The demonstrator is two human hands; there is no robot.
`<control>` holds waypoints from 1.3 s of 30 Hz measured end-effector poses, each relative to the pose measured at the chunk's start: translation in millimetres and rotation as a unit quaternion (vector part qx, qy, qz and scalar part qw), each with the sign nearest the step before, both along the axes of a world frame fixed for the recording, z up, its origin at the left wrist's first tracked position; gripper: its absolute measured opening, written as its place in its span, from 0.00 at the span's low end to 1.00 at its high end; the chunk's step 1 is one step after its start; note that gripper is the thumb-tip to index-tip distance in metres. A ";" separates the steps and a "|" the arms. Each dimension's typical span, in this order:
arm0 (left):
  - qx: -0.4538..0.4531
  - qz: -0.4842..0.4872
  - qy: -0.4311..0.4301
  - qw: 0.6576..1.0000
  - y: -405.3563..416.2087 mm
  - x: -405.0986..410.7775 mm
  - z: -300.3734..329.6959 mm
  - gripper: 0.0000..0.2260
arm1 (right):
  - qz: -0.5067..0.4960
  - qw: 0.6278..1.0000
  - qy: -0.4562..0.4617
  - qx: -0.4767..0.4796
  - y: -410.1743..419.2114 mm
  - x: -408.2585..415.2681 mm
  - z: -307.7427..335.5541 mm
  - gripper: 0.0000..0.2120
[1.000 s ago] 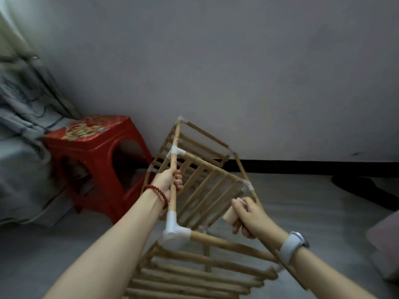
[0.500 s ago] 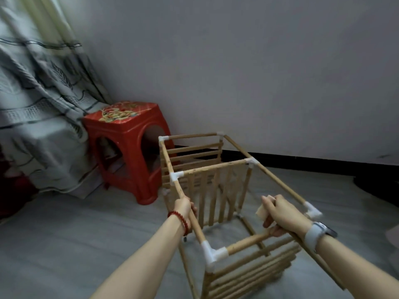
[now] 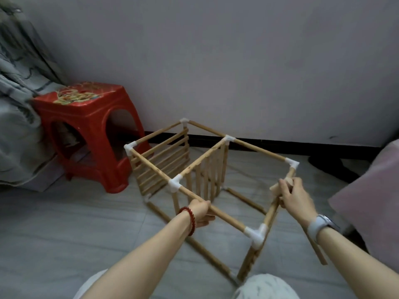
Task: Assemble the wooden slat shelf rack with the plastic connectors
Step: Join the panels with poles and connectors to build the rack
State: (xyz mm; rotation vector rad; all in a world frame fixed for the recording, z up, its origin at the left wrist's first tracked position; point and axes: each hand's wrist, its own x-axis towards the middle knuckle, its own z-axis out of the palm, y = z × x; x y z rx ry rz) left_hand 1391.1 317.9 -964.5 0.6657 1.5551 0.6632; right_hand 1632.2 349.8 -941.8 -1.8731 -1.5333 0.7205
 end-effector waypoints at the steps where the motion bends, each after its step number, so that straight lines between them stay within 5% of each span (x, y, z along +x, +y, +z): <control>1: -0.001 -0.044 0.012 0.999 -1.0 6.7 -1.5 0.11 | -0.008 1.000 -0.002 0.006 -1.9 7.6 -0.3 0.14; 5: 0.040 -0.239 0.068 0.968 -4.4 26.6 6.1 0.05 | 0.000 0.999 -0.020 0.042 -14.0 22.5 4.0 0.09; 7: 0.133 -0.297 0.187 0.927 1.3 23.9 15.9 0.06 | 0.001 0.998 -0.043 0.040 -20.4 24.8 4.2 0.08; 11: 0.245 -0.306 0.577 0.717 17.6 -25.2 25.0 0.23 | 0.007 0.996 -0.087 0.026 -31.9 29.0 -7.9 0.09; 15: 0.154 -0.390 0.609 0.673 36.3 -67.7 6.5 0.28 | -0.006 0.997 -0.072 0.013 -38.0 25.9 -23.3 0.10; 20: 0.209 -0.444 0.649 0.581 38.5 -66.8 0.5 0.21 | -0.068 0.990 -0.125 0.015 -40.6 16.2 -36.0 0.10; 27: 0.219 -0.457 0.633 0.585 19.4 -51.0 5.6 0.25 | -0.048 0.982 -0.183 0.021 -38.0 40.4 -35.3 0.16; 31: 0.233 -0.429 0.574 0.658 12.8 -37.4 -3.8 0.38 | -0.032 0.982 -0.164 0.088 -32.9 52.9 -2.6 0.13; 34: 0.239 -0.456 0.567 0.642 2.8 -10.3 -18.3 0.49 | -0.014 0.976 -0.148 0.158 -32.1 66.9 45.8 0.13; 39: 0.245 -0.413 0.588 0.650 2.7 4.0 -30.0 0.36 | -0.108 0.943 -0.073 0.307 -52.8 72.0 81.8 0.18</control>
